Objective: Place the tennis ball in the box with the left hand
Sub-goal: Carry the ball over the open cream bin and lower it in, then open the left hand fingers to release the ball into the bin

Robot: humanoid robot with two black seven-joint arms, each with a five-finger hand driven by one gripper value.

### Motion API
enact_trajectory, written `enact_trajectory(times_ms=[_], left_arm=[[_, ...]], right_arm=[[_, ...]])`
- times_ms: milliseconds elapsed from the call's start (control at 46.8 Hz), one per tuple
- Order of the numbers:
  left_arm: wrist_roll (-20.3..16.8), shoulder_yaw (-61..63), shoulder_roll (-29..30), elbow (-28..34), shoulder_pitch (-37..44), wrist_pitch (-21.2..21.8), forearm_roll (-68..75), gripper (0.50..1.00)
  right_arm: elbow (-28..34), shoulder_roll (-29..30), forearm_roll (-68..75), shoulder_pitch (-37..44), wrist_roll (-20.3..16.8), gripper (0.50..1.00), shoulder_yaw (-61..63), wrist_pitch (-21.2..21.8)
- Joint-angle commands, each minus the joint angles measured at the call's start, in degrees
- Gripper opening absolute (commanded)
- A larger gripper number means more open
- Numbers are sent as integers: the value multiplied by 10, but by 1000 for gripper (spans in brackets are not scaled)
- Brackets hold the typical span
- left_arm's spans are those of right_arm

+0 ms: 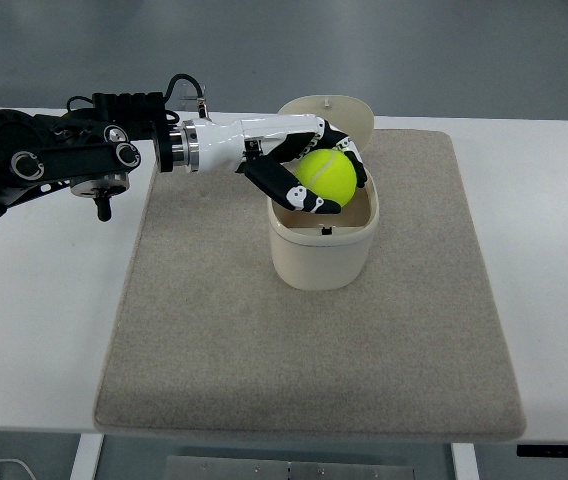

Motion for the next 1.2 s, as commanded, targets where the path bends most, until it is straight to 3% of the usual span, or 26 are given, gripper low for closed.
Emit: enact_trajectory(times_ms=[0,171,278,513,577,833,897,1068,1175], left_arm=[[0,0,0,1,0,0,2,538],[-1,0,1,2,0,0,4,544],[0,0,0,2,2,0,4,585],[0,0,-1,10,7,0,4,589],[0,-1,-1,11,7,0,4,651],[0,-5,-1,9,7,0,4,698],[-1,-6,-1,7,6,0,4,767],[-1,-7,-1,2,6,0,4,776],[-1,-7,-1,2,6,0,4,850]], right_arm=[[0,0,0,0,0,938,0,0],[0,0,0,0,0,938,0,0],[0,0,0,0,0,938,0,0],[0,0,0,0,0,938,0,0],[0,0,0,0,0,938,0,0],[0,0,0,0,0,938,0,0],[0,0,0,0,0,938,0,0],[0,0,0,0,0,940,0,0],[0,0,0,0,0,938,0,0]])
